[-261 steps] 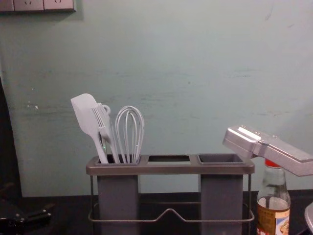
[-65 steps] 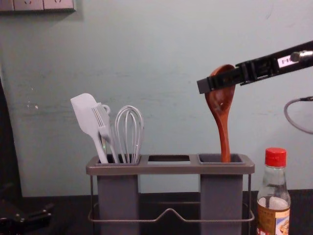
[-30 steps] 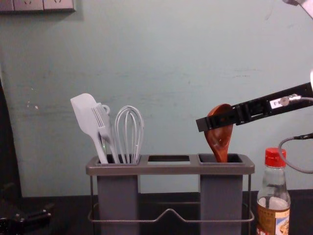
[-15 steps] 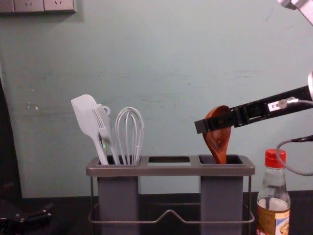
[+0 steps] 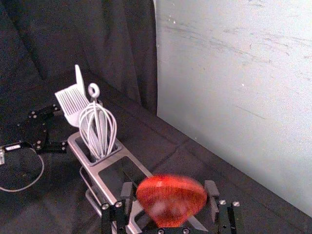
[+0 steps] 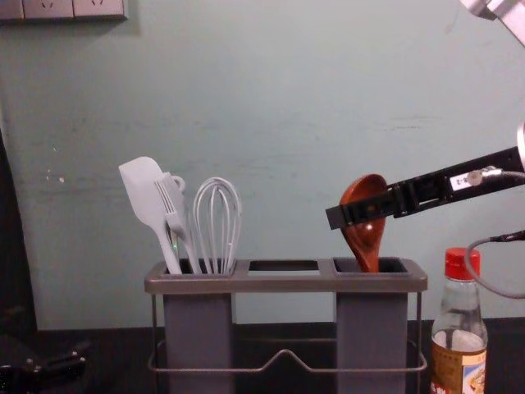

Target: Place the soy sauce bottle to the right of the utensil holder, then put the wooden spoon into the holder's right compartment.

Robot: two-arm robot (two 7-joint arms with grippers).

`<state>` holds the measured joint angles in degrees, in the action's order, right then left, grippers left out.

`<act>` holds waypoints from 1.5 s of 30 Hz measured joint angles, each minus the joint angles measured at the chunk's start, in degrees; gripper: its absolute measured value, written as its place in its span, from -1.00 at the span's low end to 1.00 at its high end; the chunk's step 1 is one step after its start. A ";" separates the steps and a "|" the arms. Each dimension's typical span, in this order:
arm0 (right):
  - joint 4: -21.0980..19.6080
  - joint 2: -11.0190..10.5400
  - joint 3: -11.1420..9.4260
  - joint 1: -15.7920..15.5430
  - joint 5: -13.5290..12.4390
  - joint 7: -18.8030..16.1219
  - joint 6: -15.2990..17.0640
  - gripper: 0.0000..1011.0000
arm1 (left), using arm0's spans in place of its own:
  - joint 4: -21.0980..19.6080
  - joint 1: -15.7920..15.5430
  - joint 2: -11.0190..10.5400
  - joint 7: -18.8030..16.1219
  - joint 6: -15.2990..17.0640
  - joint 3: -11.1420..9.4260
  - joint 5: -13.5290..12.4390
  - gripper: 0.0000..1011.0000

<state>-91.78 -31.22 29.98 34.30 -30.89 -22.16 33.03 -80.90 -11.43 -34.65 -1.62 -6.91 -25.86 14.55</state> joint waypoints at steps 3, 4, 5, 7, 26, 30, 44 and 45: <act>-0.01 -0.01 0.00 0.00 -0.01 0.00 0.00 0.92 | 0.00 0.00 0.00 0.00 0.00 0.00 0.00 1.00; -0.02 -0.01 0.00 0.00 -0.01 0.00 0.00 0.97 | 0.00 0.00 0.00 0.00 0.00 0.00 0.00 1.00; -0.04 -0.01 0.00 0.00 -0.01 0.01 0.00 0.98 | 0.00 0.00 0.00 0.00 0.00 0.00 0.00 1.00; -0.05 -0.03 0.00 0.01 -0.02 0.01 -0.01 0.98 | 0.00 0.00 0.00 0.00 0.00 0.00 0.00 1.00; -0.13 -0.04 -0.06 0.04 -0.01 0.08 -0.09 0.98 | 0.00 0.00 0.00 0.00 0.00 0.00 0.00 1.00; -0.13 -0.04 -0.06 0.04 -0.01 0.10 -0.11 0.98 | 0.00 0.00 0.00 0.00 0.00 0.00 0.00 1.00; -12.78 -3.52 -2.83 -9.61 5.20 8.91 -0.88 0.98 | 0.00 0.00 0.00 0.00 0.00 0.00 0.00 1.00; -14.10 -3.89 -3.06 -10.88 6.04 10.17 -1.36 0.98 | 0.00 0.00 0.00 0.00 0.00 0.00 0.00 1.00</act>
<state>-105.88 -35.11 26.92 23.42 -24.84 -11.99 31.68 -80.90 -11.43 -34.64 -1.62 -6.91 -25.86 14.55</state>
